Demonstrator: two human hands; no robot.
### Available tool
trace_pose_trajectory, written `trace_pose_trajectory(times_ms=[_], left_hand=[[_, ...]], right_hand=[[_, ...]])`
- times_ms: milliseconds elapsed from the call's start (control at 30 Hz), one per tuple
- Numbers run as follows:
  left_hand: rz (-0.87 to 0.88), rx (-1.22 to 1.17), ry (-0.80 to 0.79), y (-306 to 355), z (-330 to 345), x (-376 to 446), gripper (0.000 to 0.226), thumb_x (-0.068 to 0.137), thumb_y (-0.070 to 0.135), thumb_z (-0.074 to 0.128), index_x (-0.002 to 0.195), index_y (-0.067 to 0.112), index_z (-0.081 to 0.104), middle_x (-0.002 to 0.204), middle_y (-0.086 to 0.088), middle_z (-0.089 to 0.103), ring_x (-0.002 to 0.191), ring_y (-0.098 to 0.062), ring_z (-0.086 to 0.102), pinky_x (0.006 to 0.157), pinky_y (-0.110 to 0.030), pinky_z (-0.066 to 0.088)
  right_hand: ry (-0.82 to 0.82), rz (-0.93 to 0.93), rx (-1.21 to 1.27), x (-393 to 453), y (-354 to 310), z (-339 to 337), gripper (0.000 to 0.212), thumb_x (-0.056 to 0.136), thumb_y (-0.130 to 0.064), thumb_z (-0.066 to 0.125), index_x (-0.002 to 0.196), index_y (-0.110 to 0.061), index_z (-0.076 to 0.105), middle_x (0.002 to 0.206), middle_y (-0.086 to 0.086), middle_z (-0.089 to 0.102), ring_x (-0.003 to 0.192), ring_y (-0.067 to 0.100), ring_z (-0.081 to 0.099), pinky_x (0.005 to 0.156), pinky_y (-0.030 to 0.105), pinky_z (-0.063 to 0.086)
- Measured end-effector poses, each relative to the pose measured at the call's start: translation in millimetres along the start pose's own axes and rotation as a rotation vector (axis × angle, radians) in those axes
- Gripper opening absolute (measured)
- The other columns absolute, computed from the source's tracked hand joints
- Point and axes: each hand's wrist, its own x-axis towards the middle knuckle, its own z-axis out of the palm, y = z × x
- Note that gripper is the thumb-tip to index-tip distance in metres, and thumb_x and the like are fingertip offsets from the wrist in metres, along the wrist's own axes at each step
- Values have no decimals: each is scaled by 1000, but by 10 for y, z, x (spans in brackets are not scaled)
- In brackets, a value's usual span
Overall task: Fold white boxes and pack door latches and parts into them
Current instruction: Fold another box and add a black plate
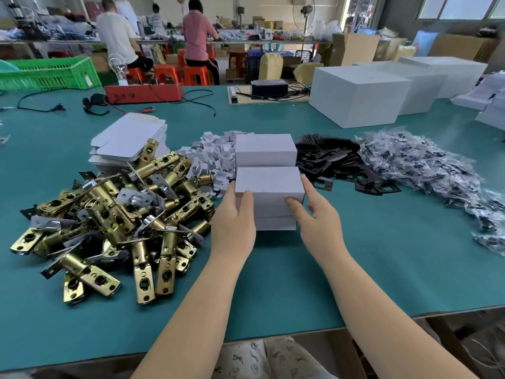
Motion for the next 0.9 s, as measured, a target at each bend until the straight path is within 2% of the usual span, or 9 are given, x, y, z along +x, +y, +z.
trace_pose_trajectory(times_ms=[67,100,233,300,367,467,600,767,900], left_hand=[[11,9,8,-4,10,7,47,103,33,37,148,19,38,143,0,51,131,-17,45,111,-43,36],[18,13,9,-5,12,10,47,104,32,37,149,19,37,143,1,51,131,-16,46,111,-42,36],[54,19,-2,2,12,2,44,105,28,33,148,18,38,139,0,53,126,-15,48,109,-39,38],[70,39,-2,-11,7,-2,42,106,25,31,146,18,40,132,4,57,118,-5,50,103,-27,41],[87,43,2,-29,0,3,35,106,21,31,137,19,47,110,17,59,97,14,51,83,-5,39],[84,41,14,-33,0,7,34,106,18,31,136,22,48,100,28,50,89,27,45,71,4,33],[72,38,22,-40,16,-2,38,106,20,31,140,23,45,104,21,54,93,17,48,74,-3,34],[49,-29,-10,-49,-18,-1,33,104,17,33,122,42,45,104,25,55,93,16,50,76,-9,39],[44,-106,-42,-57,-46,6,35,102,15,37,127,33,55,110,19,63,100,4,56,81,-21,42]], right_hand=[[-11,14,14,9,7,21,56,97,-26,55,147,-36,31,137,-11,53,118,11,50,89,14,40],[-14,16,18,11,10,32,56,97,-25,54,147,-35,31,135,-11,55,114,9,52,85,8,40],[-12,40,48,6,9,46,57,97,-19,53,147,-35,31,129,-14,55,105,-10,52,77,-6,34],[-7,52,52,10,13,43,54,97,-20,53,146,-35,34,127,-15,58,107,-7,53,77,-5,35],[-13,67,46,18,16,41,51,98,-22,52,144,-36,37,119,-18,61,107,-6,54,75,-4,36],[-31,80,24,17,17,31,50,99,-25,50,144,-40,35,108,-30,60,97,-21,50,70,-4,35],[-63,71,-39,6,8,29,52,101,-25,45,148,-39,26,107,-41,51,94,-28,45,71,-6,32],[-89,65,-73,-8,-13,40,53,103,-26,40,150,-37,19,111,-39,45,104,-3,46,72,-6,31],[-119,94,34,-23,-30,35,51,101,-24,42,147,-42,27,118,-39,48,105,-17,47,80,-2,33]])
